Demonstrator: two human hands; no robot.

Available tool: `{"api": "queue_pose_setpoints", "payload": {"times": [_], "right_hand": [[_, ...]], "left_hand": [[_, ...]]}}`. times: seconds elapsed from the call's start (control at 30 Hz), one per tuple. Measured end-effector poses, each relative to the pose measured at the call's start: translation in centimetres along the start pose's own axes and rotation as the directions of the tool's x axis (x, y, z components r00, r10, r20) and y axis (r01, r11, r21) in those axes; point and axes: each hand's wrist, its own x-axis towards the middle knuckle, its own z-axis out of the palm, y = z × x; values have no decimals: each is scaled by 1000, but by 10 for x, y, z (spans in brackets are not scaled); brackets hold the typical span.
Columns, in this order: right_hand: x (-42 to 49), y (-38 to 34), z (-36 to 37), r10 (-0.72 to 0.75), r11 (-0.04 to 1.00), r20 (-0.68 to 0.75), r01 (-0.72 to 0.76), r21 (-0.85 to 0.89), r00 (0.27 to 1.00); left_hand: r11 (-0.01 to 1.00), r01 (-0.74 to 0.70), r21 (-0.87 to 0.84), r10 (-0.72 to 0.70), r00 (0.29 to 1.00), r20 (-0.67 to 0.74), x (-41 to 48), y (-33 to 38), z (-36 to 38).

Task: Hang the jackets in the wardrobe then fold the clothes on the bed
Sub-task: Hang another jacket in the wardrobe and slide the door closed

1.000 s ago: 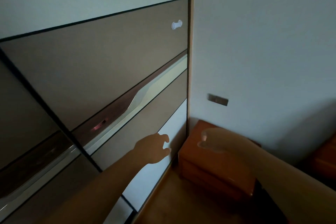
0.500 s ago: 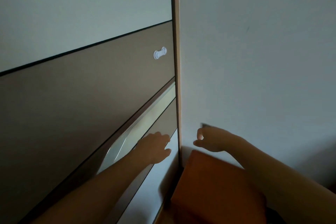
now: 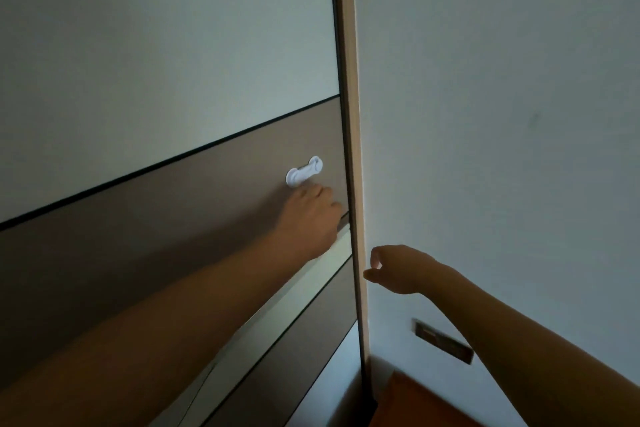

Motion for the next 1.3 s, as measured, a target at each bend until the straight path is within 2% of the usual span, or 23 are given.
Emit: {"api": "queue_pose_setpoints", "payload": {"times": [0.17, 0.3, 0.43, 0.57, 0.77, 0.93, 1.3], "right_hand": [[43, 10, 1, -60, 995, 27, 58, 75, 998], [72, 3, 3, -69, 990, -3, 69, 119, 998], [97, -13, 2, -87, 961, -103, 111, 252, 991], [117, -25, 1, -54, 881, -179, 131, 455, 982], [141, -39, -6, 14, 764, -245, 148, 628, 969], [140, -57, 0, -16, 714, -210, 158, 682, 978], [80, -131, 46, -79, 758, -216, 199, 621, 973]], "left_hand": [[949, -32, 312, 23, 999, 31, 50, -25, 4], [910, -101, 401, 74, 994, 82, 61, -44, 12], [907, -120, 403, 96, 992, 81, 60, -52, 20], [930, -142, 340, 128, 990, 62, 55, -56, 18], [939, -156, 307, 153, 988, 35, 37, -61, 14], [935, -151, 319, 146, 988, 40, 2, -67, 8], [936, -140, 323, 138, 990, 30, -113, -85, -15]]}}
